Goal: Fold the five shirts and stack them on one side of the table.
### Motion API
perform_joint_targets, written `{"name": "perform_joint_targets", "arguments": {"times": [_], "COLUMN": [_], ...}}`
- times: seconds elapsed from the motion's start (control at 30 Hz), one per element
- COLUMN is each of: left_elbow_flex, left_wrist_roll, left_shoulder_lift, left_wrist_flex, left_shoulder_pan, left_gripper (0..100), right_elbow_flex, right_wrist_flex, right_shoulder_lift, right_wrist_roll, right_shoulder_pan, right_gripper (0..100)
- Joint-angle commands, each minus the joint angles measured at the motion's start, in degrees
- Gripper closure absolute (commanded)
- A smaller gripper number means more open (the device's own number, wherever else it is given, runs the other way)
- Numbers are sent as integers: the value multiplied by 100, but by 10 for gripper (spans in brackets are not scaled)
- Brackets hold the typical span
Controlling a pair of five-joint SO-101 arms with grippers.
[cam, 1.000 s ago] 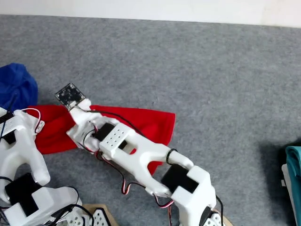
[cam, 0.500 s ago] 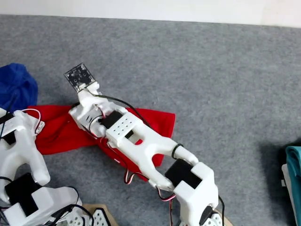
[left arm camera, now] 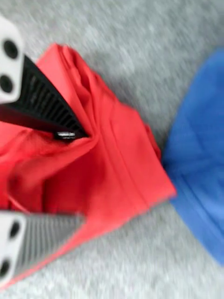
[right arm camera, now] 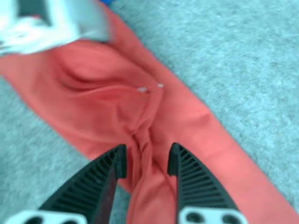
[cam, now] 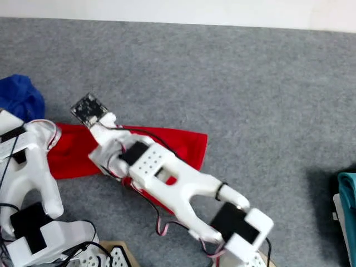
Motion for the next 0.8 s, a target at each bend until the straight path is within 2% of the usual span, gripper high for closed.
{"name": "perform_joint_targets", "arguments": {"times": [0.0,0.23,0.63,0.77], "left_elbow_flex": [-259,-259,-664,-1042], "left_wrist_roll": [-70,-79,-79,-79], "left_shoulder_lift": [-31,-31,-84,-84], "left_wrist_flex": [-334,-352,-334,237], "left_shoulder_pan": [198,-40,-1086,-1103], "left_gripper": [567,543,543,543], "right_elbow_flex": [391,901,1270,1640], "right_wrist_flex": [-295,-312,-180,-163], "right_shoulder_lift": [-787,-1165,-1253,-1666], "right_wrist_roll": [88,88,88,88], "right_shoulder_pan": [-40,-22,-22,92], "right_gripper": [840,840,840,840]}}
